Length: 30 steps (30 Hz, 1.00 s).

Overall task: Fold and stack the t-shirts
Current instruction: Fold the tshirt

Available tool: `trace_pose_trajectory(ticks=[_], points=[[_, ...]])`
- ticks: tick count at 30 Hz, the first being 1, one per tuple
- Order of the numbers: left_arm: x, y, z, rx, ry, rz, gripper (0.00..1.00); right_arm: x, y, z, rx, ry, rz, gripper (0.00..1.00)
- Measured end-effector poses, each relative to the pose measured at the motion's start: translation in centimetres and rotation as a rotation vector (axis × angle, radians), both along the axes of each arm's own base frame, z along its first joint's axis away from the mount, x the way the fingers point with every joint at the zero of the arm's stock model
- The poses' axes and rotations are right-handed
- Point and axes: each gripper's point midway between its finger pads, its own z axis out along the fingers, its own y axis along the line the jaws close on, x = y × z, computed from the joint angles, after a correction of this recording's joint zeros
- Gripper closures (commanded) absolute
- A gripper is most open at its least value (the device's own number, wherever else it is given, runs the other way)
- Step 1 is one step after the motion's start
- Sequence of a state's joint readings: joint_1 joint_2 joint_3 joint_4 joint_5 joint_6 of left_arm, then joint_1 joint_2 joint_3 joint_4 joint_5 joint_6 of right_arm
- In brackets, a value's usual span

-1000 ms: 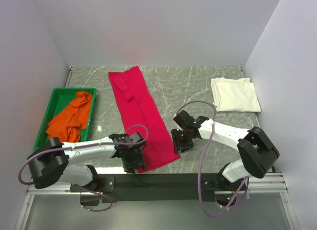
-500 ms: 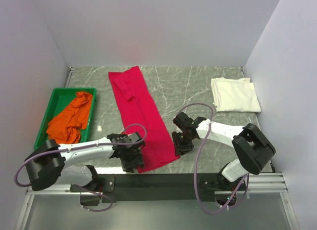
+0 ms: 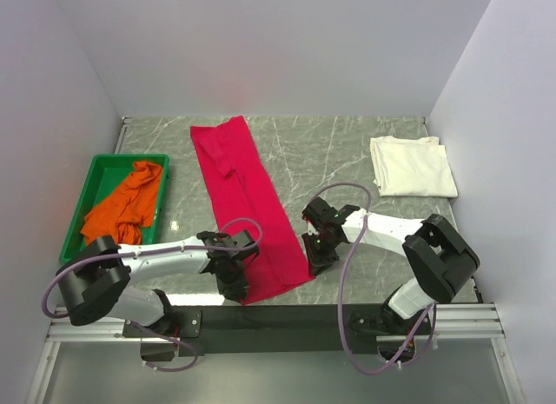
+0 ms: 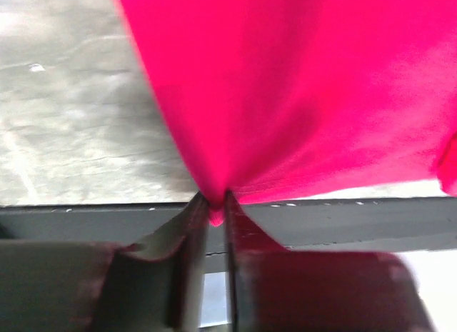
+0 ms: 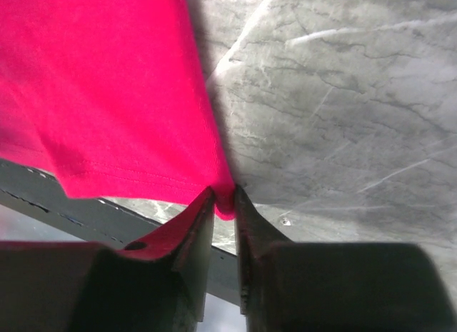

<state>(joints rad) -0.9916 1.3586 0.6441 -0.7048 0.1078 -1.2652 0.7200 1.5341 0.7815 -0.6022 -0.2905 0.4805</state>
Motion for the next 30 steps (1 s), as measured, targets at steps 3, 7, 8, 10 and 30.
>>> trace_pose_trajectory(ticks=[3,7,8,10,30], points=[[0.2,-0.5,0.1,-0.022,-0.005,0.002,0.99,-0.1,0.1,0.0,0.004,0.004,0.008,1.00],[0.2,-0.6,0.2,-0.024,-0.008,0.002,0.99,-0.1,0.0,0.0,0.004,0.005,0.018,1.00],[0.3,-0.5,0.3,-0.019,-0.011,0.002,0.99,-0.1,0.0,0.1,0.003,0.005,0.024,1.00],[0.3,-0.5,0.5,-0.018,-0.013,0.003,0.99,-0.1,0.0,0.4,-0.001,0.008,0.030,1.00],[-3.9,-1.3,5.5,-0.318,0.015,0.094,0.99,-3.1,-0.8,5.2,-0.023,0.019,0.143,1.00]])
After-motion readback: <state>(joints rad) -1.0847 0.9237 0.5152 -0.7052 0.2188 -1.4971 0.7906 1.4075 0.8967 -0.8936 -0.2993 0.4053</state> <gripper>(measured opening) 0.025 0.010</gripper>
